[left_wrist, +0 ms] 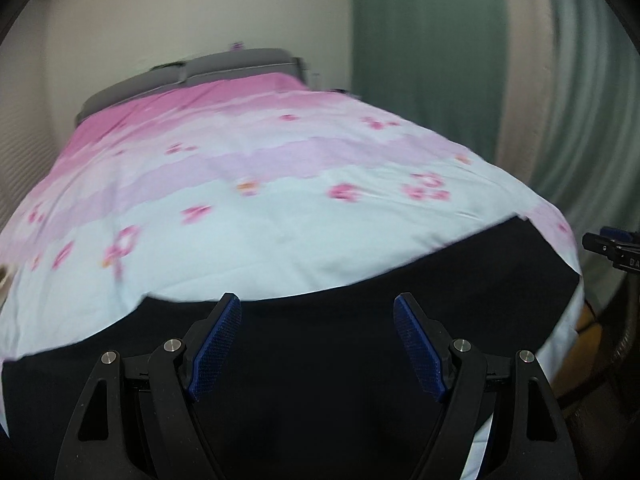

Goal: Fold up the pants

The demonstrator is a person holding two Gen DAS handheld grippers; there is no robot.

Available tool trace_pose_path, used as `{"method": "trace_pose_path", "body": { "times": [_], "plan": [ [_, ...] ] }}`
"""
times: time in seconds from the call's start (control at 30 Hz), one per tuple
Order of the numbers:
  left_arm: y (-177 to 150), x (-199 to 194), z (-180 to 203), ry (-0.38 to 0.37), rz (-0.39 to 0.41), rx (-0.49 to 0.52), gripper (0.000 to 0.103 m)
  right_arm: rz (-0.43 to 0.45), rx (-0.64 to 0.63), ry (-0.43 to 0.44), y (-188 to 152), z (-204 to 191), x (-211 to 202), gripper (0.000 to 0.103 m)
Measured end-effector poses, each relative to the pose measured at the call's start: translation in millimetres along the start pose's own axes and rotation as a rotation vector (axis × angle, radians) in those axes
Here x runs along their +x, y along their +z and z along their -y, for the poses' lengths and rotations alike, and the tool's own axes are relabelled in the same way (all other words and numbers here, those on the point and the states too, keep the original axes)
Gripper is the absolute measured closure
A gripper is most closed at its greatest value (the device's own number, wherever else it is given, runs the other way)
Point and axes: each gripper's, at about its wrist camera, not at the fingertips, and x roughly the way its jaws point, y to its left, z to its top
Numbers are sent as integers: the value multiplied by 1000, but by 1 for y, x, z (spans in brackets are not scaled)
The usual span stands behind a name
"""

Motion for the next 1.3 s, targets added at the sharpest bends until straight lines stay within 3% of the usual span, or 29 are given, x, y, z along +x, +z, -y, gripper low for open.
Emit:
{"method": "trace_pose_path", "body": {
  "times": [0.07,0.2,0.4,0.53,0.67,0.9,1.03,1.17,1.3],
  "plan": [
    [5,5,25,-39,-2,32,25,-17,117,-71,-19,45,-4,29],
    [19,19,71,-114,3,104,25,-58,304,-65,-37,114,6,29],
    [45,59,109,-226,43,340,25,-43,477,-98,-52,152,12,29],
    [63,94,107,-293,-7,404,27,-31,600,-71,-80,134,20,29],
    [72,130,99,-384,-97,470,45,-26,627,-107,-101,114,38,29],
    [55,149,83,-482,-127,652,46,-15,733,-59,-119,90,51,29],
    [47,165,88,-545,-186,725,57,3,732,-43,-125,67,44,29],
    [37,180,94,-559,-256,797,73,6,766,-5,-132,51,42,30],
    [31,193,91,-565,-300,799,82,2,758,3,-133,43,48,34]
  ]
}}
